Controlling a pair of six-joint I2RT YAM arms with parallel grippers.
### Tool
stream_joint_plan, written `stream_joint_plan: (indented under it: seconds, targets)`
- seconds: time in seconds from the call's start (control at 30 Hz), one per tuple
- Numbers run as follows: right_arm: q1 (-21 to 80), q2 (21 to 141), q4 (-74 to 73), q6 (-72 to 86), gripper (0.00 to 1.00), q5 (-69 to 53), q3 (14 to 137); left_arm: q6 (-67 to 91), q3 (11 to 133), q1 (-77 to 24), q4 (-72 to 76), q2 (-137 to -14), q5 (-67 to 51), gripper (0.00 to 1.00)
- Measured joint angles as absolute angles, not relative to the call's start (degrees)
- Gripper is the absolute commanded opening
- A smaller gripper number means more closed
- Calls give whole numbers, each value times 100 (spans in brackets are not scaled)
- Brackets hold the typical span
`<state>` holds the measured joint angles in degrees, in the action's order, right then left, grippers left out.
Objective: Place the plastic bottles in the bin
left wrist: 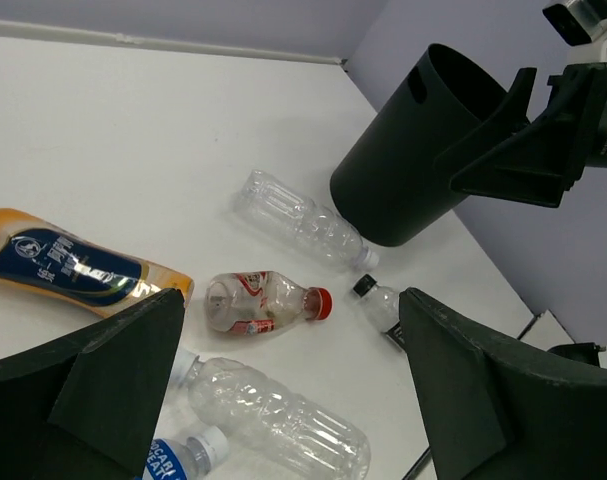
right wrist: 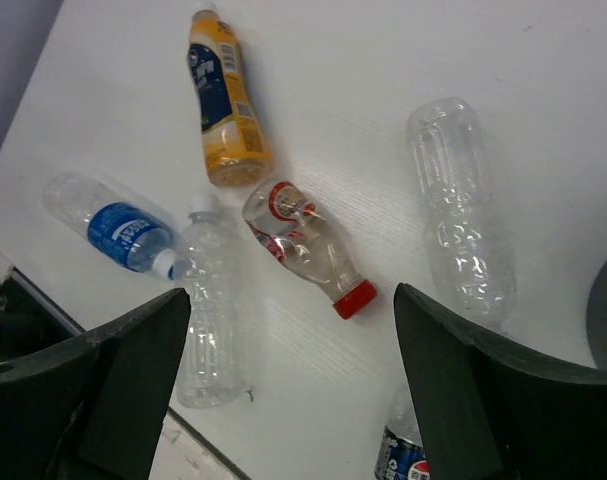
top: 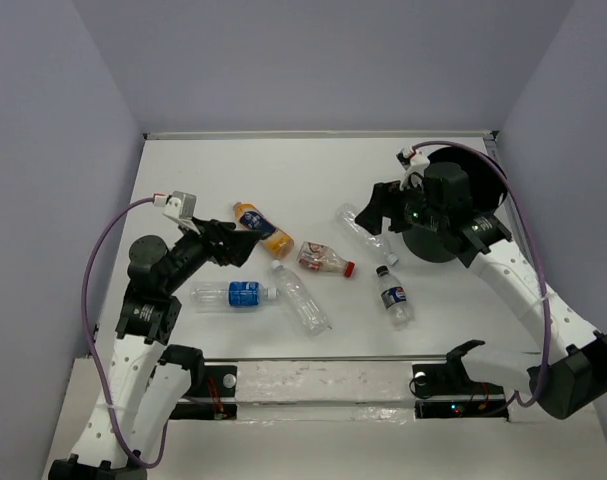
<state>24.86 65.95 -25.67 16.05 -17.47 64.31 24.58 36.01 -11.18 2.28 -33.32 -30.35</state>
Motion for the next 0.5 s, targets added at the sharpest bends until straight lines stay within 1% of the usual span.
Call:
stream_joint_plan:
  seconds: [0.3, 0.5]
  targets:
    - [2488, 7717, -3164, 908, 88, -775, 7157, 2467, 3601, -1118, 56, -3710, -2871, 98]
    - [2488, 8853, -3514, 445, 94, -311, 7900, 2421, 3601, -1118, -379, -3734, -2226, 98]
